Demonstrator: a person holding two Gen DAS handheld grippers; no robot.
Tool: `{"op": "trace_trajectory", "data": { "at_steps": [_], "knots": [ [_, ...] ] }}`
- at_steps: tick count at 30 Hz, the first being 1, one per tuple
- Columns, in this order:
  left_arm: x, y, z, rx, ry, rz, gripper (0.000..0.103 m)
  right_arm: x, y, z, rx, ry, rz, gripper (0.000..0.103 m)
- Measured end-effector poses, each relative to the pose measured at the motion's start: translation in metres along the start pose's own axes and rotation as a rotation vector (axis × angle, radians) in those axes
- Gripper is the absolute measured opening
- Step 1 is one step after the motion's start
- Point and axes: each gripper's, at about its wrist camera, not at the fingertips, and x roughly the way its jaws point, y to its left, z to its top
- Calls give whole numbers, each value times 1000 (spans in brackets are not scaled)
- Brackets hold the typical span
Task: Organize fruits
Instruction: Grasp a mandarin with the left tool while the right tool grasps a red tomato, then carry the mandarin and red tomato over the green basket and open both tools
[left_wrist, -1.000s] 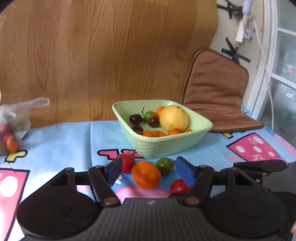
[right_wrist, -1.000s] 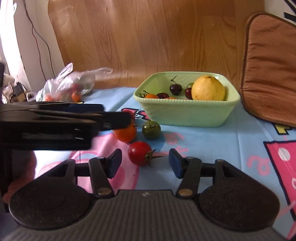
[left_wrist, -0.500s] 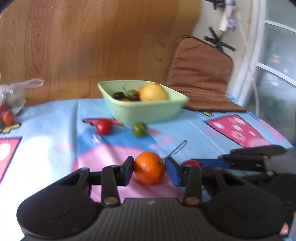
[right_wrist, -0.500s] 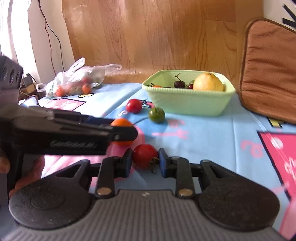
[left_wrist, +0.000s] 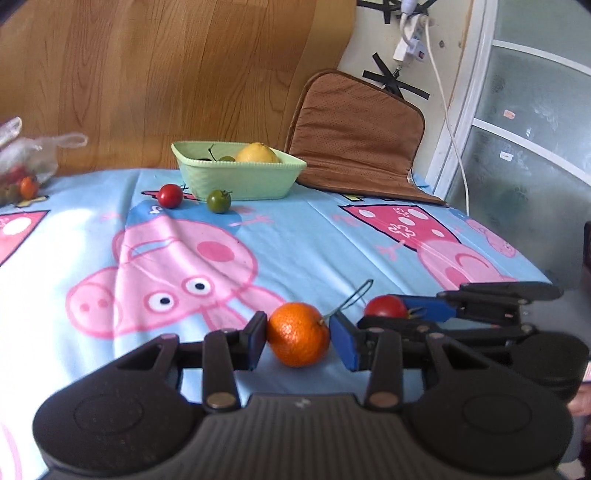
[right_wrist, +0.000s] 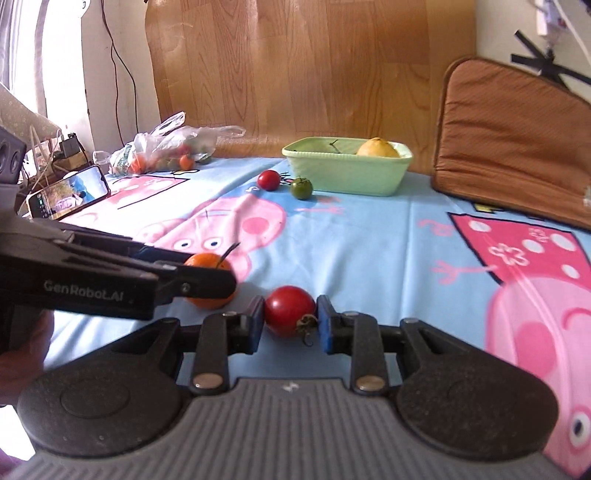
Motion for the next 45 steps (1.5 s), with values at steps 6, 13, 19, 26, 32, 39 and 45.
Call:
{"op": "trace_trajectory", "data": {
  "at_steps": [6,13,19,26,32,39,45],
  "knots": [
    [-3,-9,-6,30,-7,61,43,-7,-2,-11,21,6,-15,33],
    [-17,-15,-8,80,-78,88,75,-14,1,-15,20,-8,-21,51],
    [-13,-17,-7,108,-65,91,72,-15,-1,-15,28,-4,-11,52],
    [-4,-8,-2,123,-17,102,68,-17,-3,-17,24,4,-15,52],
    [0,-12,-5,149,-3,89,60,-18,-4,-17,30,8,-12,51],
    [4,-6,-4,113,36,49,39,-14,-3,-15,5,7,-15,32],
    [6,-3,27,109,-5,3,39,-7,-21,9,116,-38,56,32]
  ]
}}
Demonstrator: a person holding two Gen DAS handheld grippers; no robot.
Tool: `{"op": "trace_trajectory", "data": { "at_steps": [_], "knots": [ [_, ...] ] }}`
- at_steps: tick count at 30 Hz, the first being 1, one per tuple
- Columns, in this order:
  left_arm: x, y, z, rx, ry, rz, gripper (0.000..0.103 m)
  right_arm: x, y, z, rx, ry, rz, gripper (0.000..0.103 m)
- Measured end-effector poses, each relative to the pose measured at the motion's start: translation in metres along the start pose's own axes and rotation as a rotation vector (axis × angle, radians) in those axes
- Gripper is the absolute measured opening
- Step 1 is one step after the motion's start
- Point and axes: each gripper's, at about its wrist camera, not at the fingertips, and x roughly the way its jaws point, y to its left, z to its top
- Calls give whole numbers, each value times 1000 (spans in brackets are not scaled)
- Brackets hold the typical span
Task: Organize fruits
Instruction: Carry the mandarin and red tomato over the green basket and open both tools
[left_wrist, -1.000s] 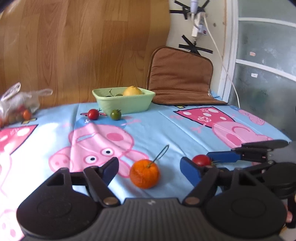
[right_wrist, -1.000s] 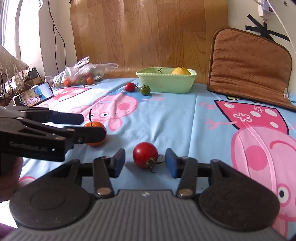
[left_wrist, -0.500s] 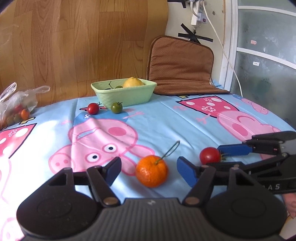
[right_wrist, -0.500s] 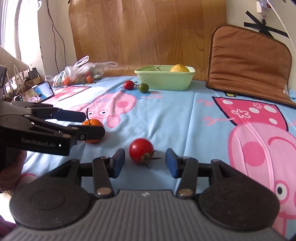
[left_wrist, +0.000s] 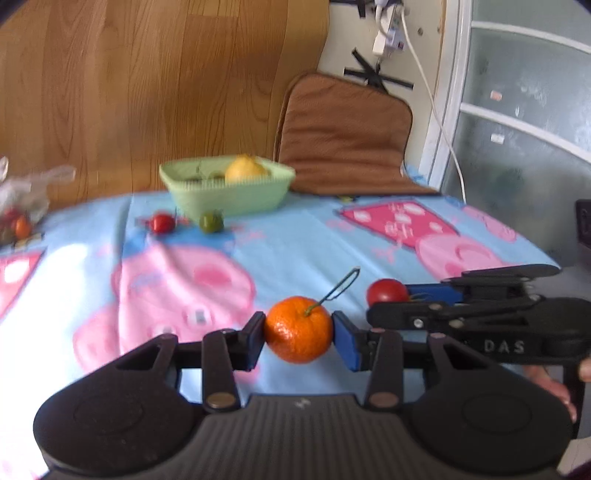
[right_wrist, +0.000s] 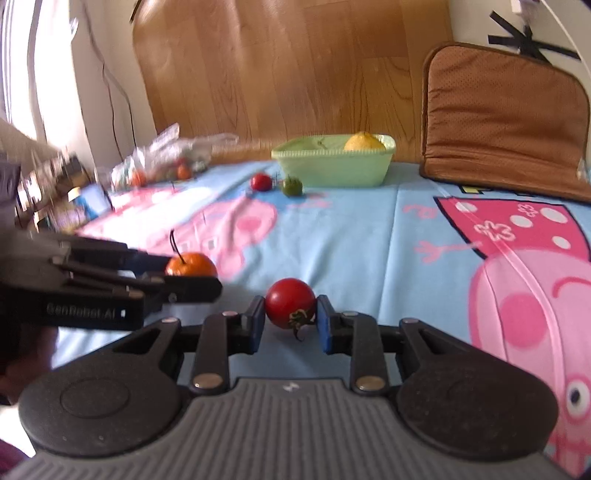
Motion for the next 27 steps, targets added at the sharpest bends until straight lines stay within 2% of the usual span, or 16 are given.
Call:
{"op": "trace_trajectory", "data": {
  "at_steps": [6,9,12,16,20,23,27],
  "knots": [
    [39,27,74,13,-98,21,39,39,-25,66,14,-127,21,32],
    [80,48,110,-6,-106,60,39,72,-40,100,5,-195,-21,32],
    [122,68,133,-31,-89,98,39,109,-59,121,5,-197,-81,32],
    [165,87,141,-47,-51,130,39,153,-90,133,76,-128,-87,32],
    [191,93,139,-53,-10,167,40,171,-92,126,70,-91,-87,33],
    [195,94,136,-60,-13,190,45,173,-86,122,26,-109,-115,34],
    [166,94,135,-82,-65,193,48,157,-80,122,24,-153,-138,34]
  ]
}}
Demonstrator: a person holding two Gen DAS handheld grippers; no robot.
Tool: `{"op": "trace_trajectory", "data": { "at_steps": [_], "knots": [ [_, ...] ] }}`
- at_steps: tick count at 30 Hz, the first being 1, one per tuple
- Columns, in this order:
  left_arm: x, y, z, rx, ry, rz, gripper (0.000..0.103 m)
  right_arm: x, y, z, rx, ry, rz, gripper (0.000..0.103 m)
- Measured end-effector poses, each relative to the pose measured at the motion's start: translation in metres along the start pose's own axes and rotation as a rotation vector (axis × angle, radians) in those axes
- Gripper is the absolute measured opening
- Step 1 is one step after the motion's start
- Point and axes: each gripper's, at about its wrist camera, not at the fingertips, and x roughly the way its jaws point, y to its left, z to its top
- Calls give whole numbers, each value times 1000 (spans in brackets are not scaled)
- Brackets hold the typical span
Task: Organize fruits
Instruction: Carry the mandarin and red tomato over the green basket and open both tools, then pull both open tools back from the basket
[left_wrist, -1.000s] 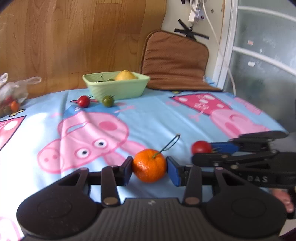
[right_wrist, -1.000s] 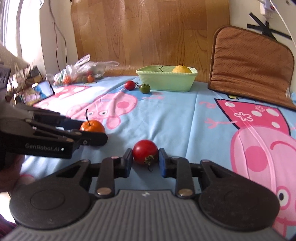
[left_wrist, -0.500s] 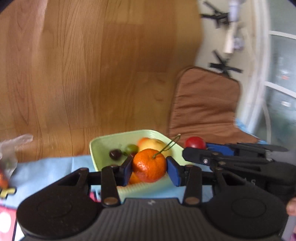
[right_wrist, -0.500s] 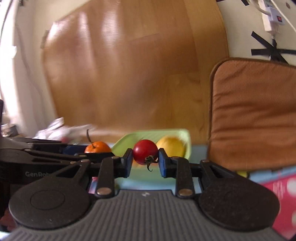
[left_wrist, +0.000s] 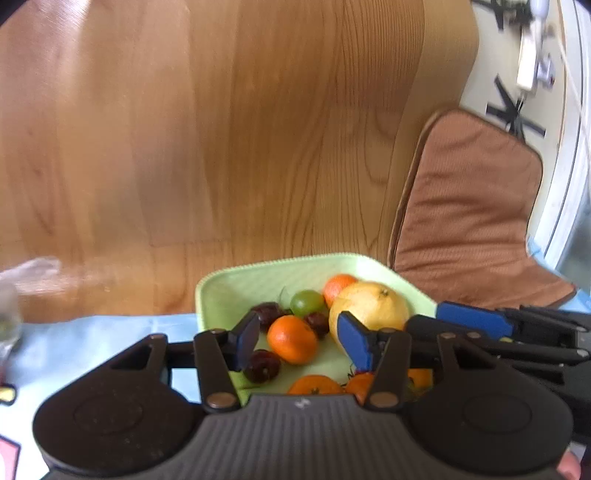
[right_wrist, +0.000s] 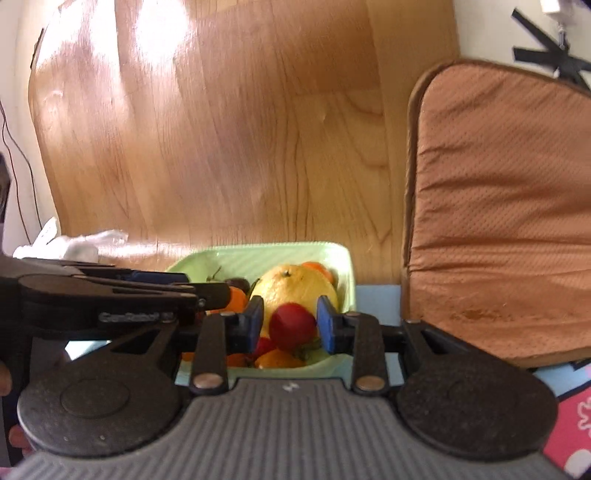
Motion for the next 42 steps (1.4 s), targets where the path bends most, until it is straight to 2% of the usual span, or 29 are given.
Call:
{"op": "trace_trajectory", "data": {
  "at_steps": [5,13,20,25,28,35,42],
  "knots": [
    [-58,0,-20,-33,-49,-19,48,-45,12,-8,48,-30,45,34],
    [-127,-36,-96,-18,10,8,50,-123,36,-56,98,28,67,35],
    [-162,-55,-139,-19,50,49,51,-172,41,-91,102,36,54,35],
    [-176,-64,-149,6,40,95,52,-188,39,-106,104,31,23,37],
    [-178,-69,-153,25,45,114,53,-189,35,-111,127,32,8,44],
    [-181,-78,-157,66,13,151,53,-195,34,-115,126,21,15,44],
    [-181,-81,-159,79,7,156,55,-197,35,-116,110,14,28,44]
  ]
}}
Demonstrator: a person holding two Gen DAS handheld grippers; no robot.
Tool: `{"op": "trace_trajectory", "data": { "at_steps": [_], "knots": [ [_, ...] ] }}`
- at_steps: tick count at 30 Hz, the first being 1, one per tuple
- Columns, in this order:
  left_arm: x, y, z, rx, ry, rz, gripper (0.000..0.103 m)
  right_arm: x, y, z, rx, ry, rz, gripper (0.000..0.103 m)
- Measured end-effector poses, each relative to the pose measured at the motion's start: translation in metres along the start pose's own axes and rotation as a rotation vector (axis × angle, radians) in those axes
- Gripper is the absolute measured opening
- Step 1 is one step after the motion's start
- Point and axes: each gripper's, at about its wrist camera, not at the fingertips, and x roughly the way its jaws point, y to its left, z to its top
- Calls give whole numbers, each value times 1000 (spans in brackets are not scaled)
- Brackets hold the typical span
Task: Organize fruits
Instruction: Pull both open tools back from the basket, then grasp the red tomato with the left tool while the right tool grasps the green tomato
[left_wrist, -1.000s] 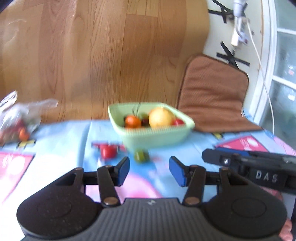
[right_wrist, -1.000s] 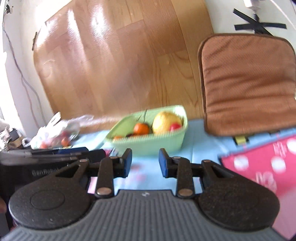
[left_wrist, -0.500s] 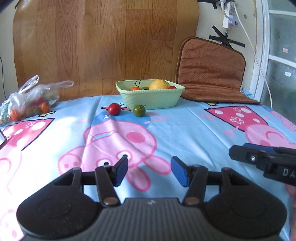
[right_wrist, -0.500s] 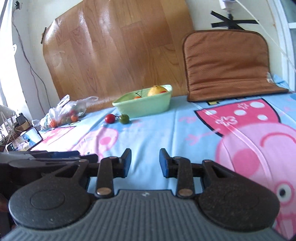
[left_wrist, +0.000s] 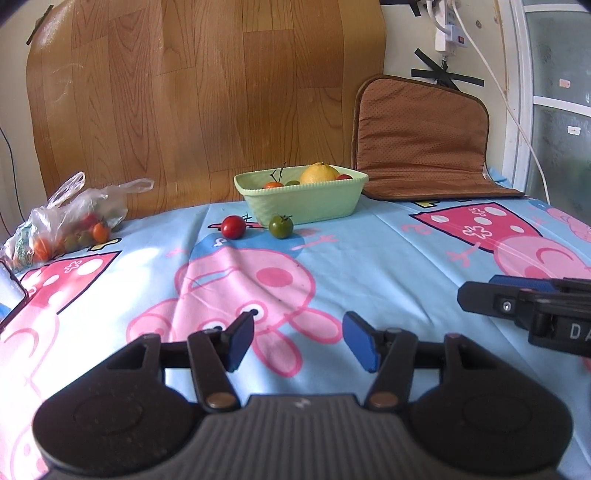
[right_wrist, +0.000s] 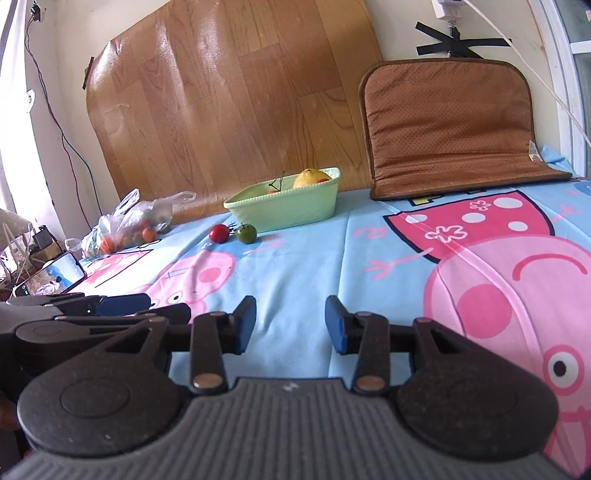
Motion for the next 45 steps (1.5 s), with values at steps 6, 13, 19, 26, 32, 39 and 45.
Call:
{"op": "trace_trajectory", "data": {
  "at_steps": [6,13,19,26,32,39,45],
  "knots": [
    [0,-2,-1,12,-3,-5,55,0,0,0,3,1,6,44],
    [-1,-2,-1,13,-12,-14,56,0,-1,0,3,3,7,44],
    [-3,-3,-2,18,-23,-22,59,0,-1,-1,-1,6,-3,44],
    [-3,0,0,11,-15,-47,59,3,2,1,-5,19,-22,44],
    [-4,22,7,-61,-17,-83,62,6,4,1,-10,43,-40,44],
    [4,82,21,-63,-91,109,66,26,19,15,-75,95,-6,44],
    [7,134,19,-307,-99,78,66,76,59,51,-173,94,104,44]
  ]
}}
